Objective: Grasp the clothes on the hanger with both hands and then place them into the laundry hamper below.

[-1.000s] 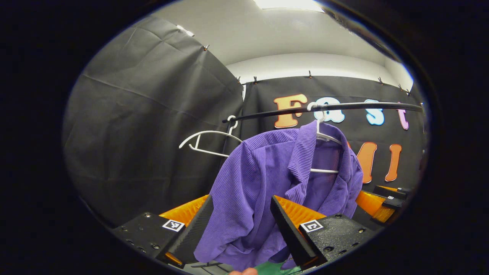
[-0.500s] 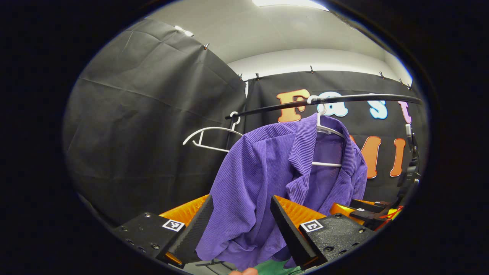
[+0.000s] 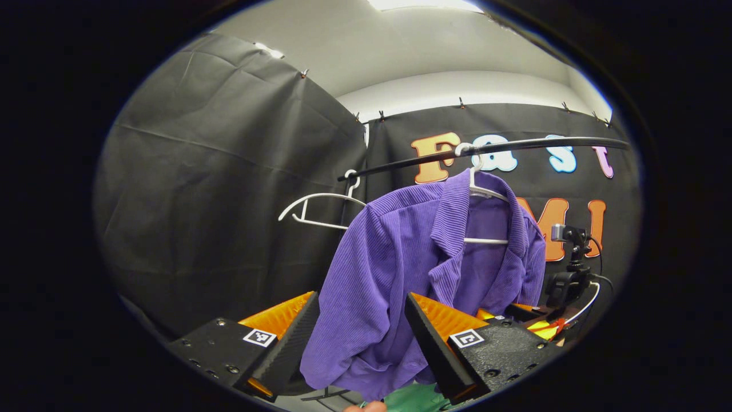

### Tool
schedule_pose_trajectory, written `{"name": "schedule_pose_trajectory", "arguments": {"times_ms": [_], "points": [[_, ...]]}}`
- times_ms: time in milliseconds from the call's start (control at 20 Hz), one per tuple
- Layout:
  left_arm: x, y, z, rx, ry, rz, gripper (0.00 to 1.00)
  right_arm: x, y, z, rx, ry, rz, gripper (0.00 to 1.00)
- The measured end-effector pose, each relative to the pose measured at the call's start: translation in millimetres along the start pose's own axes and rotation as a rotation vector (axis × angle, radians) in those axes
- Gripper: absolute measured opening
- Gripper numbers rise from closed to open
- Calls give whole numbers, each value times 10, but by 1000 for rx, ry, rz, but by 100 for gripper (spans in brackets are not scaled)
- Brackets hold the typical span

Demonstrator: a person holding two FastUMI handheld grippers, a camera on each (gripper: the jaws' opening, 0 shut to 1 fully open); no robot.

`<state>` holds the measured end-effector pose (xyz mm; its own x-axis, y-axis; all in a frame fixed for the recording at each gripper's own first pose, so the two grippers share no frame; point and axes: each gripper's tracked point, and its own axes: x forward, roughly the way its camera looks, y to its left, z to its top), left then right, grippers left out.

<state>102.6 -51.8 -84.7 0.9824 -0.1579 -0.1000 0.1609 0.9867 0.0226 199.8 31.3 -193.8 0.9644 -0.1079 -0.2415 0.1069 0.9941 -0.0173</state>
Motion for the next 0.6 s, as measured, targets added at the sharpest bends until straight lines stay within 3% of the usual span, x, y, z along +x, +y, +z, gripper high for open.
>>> {"name": "schedule_pose_trajectory", "arguments": {"times_ms": [50, 100, 200, 300, 600], "points": [[13, -24, -7, -4, 0, -10, 95, -29, -97, 26, 28, -5, -2, 89], [43, -47, -21, -7, 1, -18, 95, -67, -181, 73, 62, -15, -1, 70], [117, -141, -65, -19, 9, -42, 92, -182, -372, 198, 111, -40, -1, 50], [165, -269, -148, -37, 31, -80, 95, -370, -614, 344, 111, -79, -35, 16], [287, -783, -402, -83, 84, -214, 92, -839, -789, 715, 19, -143, -16, 9]]}}
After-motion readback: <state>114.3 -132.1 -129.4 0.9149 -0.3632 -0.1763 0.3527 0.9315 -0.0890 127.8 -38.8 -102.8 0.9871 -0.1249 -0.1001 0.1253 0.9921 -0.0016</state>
